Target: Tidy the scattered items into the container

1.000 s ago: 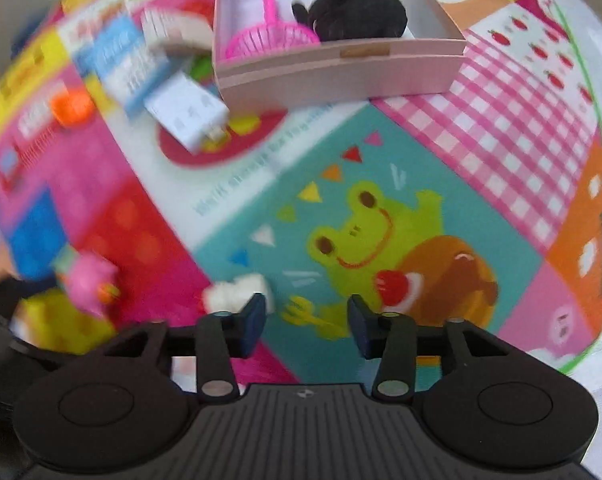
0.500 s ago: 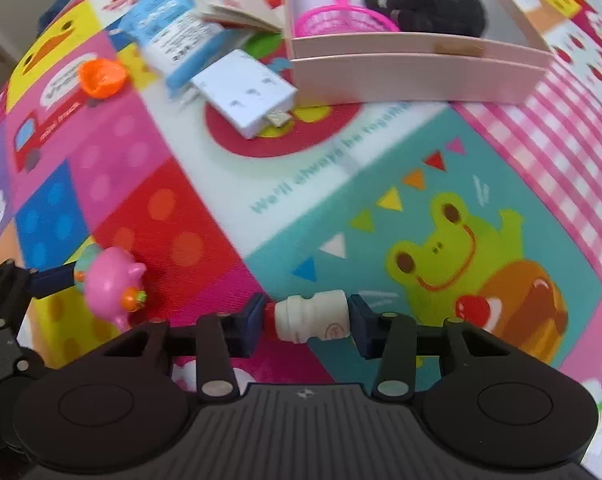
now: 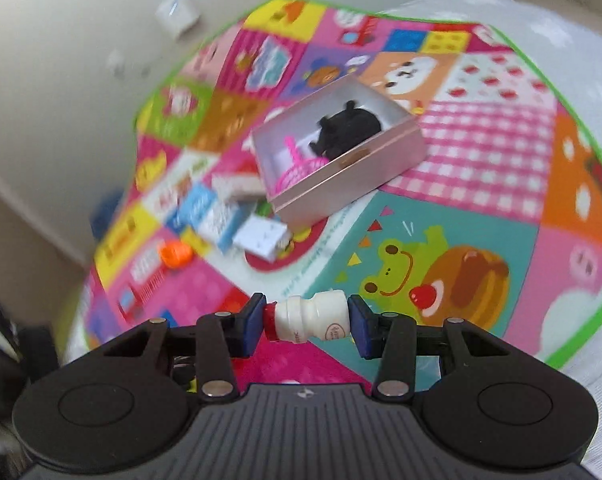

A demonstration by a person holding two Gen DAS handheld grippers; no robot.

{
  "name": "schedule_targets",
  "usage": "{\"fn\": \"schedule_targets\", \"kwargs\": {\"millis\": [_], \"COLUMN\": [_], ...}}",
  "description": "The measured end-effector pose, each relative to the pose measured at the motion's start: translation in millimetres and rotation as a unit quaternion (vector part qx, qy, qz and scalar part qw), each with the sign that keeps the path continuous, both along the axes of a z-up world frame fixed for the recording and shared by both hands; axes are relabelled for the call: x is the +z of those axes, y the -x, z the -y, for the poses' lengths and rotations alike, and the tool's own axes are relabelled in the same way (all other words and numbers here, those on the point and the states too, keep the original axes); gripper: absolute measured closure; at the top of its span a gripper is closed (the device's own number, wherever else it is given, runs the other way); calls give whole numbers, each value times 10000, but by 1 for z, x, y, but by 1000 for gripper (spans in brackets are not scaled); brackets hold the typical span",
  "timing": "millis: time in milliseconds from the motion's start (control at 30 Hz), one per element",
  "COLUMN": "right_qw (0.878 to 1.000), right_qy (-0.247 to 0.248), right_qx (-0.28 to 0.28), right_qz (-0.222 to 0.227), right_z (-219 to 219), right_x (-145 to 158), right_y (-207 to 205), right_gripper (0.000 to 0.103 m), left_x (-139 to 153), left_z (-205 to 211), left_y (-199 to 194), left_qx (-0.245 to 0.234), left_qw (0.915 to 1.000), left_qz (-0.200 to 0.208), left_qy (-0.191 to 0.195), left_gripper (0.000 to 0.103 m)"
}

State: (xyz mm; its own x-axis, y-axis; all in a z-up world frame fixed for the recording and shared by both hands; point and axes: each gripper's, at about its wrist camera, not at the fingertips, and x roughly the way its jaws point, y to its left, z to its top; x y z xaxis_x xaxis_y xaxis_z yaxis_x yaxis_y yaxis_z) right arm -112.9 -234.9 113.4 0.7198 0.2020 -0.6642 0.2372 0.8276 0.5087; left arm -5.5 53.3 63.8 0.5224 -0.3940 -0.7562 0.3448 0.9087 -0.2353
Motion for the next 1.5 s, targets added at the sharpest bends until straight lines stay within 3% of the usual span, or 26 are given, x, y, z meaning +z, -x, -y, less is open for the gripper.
{"fn": "schedule_targets", "kwargs": {"millis": [133,267,467,500,533,567,600,800,967,1067,1200,1333,1400,1500], "right_qw": [9990,9973,9944,9940,9938,9936,9936,9955,9979,9989,9976,9889,9856,9814], "right_qy": [-352,-663,-971,-999,-1018,-1030,-1031,-833,-543,-316,559,1350,1380,944], "right_qx": [-140,-145,-75,-77,-78,-78,-79,-74,27,184,325,550,974,1508], "right_qz": [224,275,420,431,439,448,457,454,356,301,266,282,15,-724], "right_z": [11,16,23,23,23,24,24,19,13,11,8,14,17,21], "right_x": [-6,-14,-16,-17,-17,-16,-16,-12,-6,2,15,26,27,13], "right_y": [4,7,12,12,13,13,14,15,14,14,17,18,5,-27], "right_gripper": [59,59,58,58,58,58,58,58,58,58,58,57,47,47], "left_x": [2,-6,-17,-20,-23,-25,-26,-17,19,39,66,80,80,65], "left_z": [22,33,29,32,35,37,38,38,41,46,50,52,49,46], "left_y": [15,19,10,10,11,12,12,20,46,54,41,21,18,20], "left_qx": [-275,-241,-147,-176,-205,-242,-279,-327,-445,-572,-503,-447,-447,-496], "left_qw": [9962,9885,9881,9859,9834,9819,9816,9820,9908,9903,9885,9862,9864,9883], "left_qz": [454,765,598,602,619,616,596,746,832,1061,1379,1563,1551,1393], "left_qy": [-691,-1281,-1412,-1554,-1693,-1777,-1794,-1702,-967,-689,-376,-327,-296,-370], "left_gripper": [0,0,1,2,13,30,28,31,31,31,31,31,31,30]}}
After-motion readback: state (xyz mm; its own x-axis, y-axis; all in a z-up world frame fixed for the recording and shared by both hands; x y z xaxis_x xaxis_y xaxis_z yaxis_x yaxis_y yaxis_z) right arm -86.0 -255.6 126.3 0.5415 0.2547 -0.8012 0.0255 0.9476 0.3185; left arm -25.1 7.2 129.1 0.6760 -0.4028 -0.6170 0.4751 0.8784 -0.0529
